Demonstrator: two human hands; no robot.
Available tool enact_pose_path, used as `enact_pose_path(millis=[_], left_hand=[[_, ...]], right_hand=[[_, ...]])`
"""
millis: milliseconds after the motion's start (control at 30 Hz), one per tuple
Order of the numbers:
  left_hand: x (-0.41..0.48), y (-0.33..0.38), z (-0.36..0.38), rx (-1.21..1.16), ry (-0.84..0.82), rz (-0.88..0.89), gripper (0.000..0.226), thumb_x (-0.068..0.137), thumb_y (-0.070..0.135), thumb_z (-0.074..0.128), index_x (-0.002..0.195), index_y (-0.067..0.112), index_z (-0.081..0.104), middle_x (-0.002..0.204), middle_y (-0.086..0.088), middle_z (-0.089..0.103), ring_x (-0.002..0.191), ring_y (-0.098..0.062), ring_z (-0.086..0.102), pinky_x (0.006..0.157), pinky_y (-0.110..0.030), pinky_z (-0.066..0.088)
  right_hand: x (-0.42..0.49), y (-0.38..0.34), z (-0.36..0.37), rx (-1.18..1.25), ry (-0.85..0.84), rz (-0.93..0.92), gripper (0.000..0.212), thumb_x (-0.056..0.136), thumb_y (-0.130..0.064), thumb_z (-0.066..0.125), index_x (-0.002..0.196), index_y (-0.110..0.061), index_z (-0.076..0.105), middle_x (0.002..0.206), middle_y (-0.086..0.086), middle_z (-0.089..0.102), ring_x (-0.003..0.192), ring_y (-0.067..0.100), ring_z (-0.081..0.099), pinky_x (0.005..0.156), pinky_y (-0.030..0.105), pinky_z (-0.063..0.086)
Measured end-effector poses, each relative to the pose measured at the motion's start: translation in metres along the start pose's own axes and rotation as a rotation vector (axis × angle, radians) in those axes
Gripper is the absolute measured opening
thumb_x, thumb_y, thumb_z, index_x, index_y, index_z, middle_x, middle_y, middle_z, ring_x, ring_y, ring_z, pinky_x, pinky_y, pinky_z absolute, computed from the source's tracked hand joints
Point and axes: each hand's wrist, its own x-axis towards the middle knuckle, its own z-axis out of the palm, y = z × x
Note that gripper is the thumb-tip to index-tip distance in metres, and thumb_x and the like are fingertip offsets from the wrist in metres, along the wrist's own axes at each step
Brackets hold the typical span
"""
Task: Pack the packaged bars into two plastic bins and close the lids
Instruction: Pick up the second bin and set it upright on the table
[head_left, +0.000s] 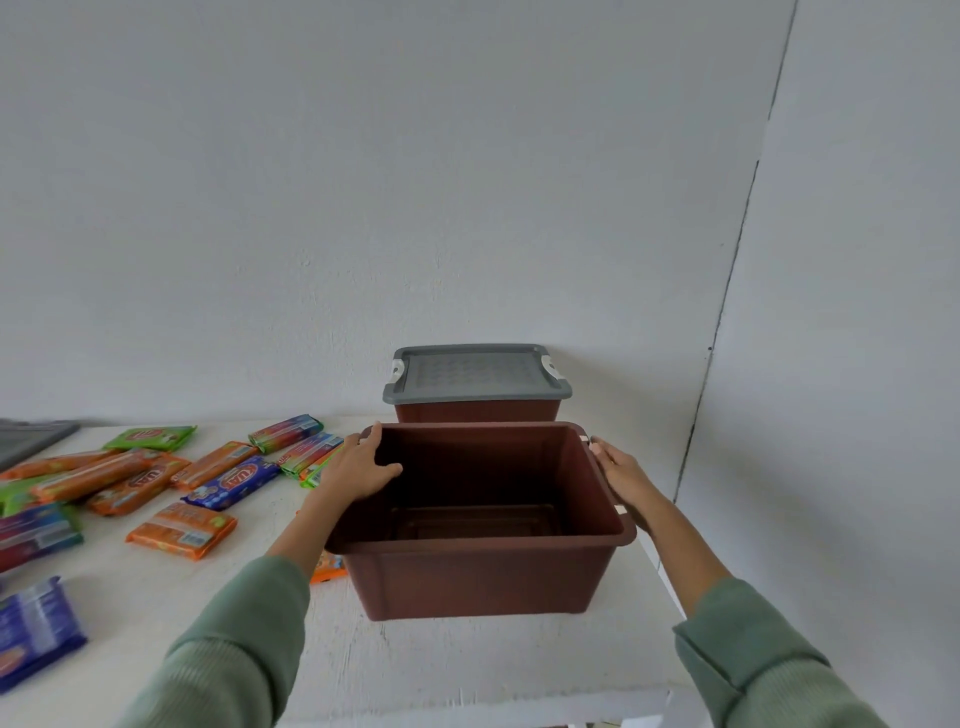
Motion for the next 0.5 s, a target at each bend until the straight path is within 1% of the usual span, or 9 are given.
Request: enact_pose_path(millis=[100,167,200,267,367,400,433,500], left_hand=[[-0.003,-0.002,0.001,-0.012,0.081,0.022,0.071,0.094,0.036,0.046,0.150,0.014,0.009,0.156,-0.016,0.010,0.144,-0.032,0.014,0.115,-0.042,0.019],[-0.004,-0.001,0.004,0.068,0.133,0.030,0.070,0.094,0.040,0.044,0.150,0.016,0.009,0.157,-0.011,0.008,0.144,-0.031,0.012,0.114,-0.045,0.022],[-0.005,0.000,0.006,0.109,0.123,0.031,0.070,0.094,0.043,0.042,0.150,0.018,0.007,0.158,-0.009,0.005,0.144,-0.030,0.012,0.113,-0.045,0.025],[-0.003,0.002,0.007,0.151,0.059,0.019,0.073,0.094,0.047,0.041,0.150,0.021,0.003,0.158,-0.006,-0.004,0.145,-0.028,0.012,0.111,-0.044,0.028],[0.000,0.002,0.006,0.171,0.029,0.014,0.076,0.093,0.048,0.043,0.150,0.022,-0.001,0.158,-0.004,-0.010,0.144,-0.028,0.014,0.109,-0.043,0.033],[0.000,0.002,0.006,0.176,0.031,0.017,0.076,0.093,0.047,0.043,0.150,0.023,-0.001,0.158,-0.004,-0.010,0.144,-0.028,0.015,0.109,-0.042,0.034],[0.001,0.002,0.006,0.179,0.032,0.019,0.077,0.093,0.046,0.044,0.150,0.023,-0.002,0.158,-0.003,-0.010,0.144,-0.028,0.016,0.108,-0.042,0.034],[0.000,0.002,0.006,0.175,0.031,0.020,0.078,0.093,0.045,0.045,0.150,0.023,-0.002,0.158,-0.003,-0.010,0.144,-0.028,0.016,0.109,-0.043,0.033]], right_hand=[[0.005,-0.006,0.000,-0.317,0.058,-0.036,0.049,0.102,-0.035,0.025,0.147,-0.016,0.027,0.152,0.008,0.031,0.139,0.030,0.031,0.113,0.040,0.025],[0.006,-0.009,0.000,-0.474,0.100,-0.102,0.051,0.102,-0.038,0.024,0.148,-0.017,0.022,0.153,0.007,0.028,0.140,0.029,0.028,0.112,0.040,0.026],[0.007,-0.010,-0.001,-0.505,0.094,-0.130,0.053,0.101,-0.040,0.025,0.149,-0.019,0.020,0.154,0.007,0.027,0.141,0.028,0.027,0.112,0.041,0.026],[0.011,-0.009,-0.003,-0.516,0.044,-0.147,0.056,0.099,-0.045,0.025,0.149,-0.021,0.018,0.155,0.005,0.024,0.142,0.027,0.024,0.113,0.044,0.023],[0.014,-0.010,-0.001,-0.338,-0.051,-0.094,0.058,0.098,-0.050,0.024,0.149,-0.024,0.016,0.156,0.002,0.020,0.144,0.026,0.019,0.116,0.044,0.015],[0.013,-0.010,0.002,-0.288,-0.072,-0.081,0.058,0.098,-0.049,0.025,0.150,-0.024,0.015,0.156,0.002,0.020,0.144,0.025,0.018,0.116,0.044,0.015],[0.013,-0.010,0.005,-0.286,-0.086,-0.082,0.058,0.099,-0.046,0.028,0.150,-0.024,0.012,0.156,0.002,0.020,0.144,0.026,0.020,0.116,0.044,0.016],[0.016,-0.010,0.009,-0.382,-0.081,-0.100,0.057,0.100,-0.036,0.032,0.150,-0.023,0.006,0.156,0.004,0.022,0.142,0.028,0.026,0.116,0.045,0.022]])
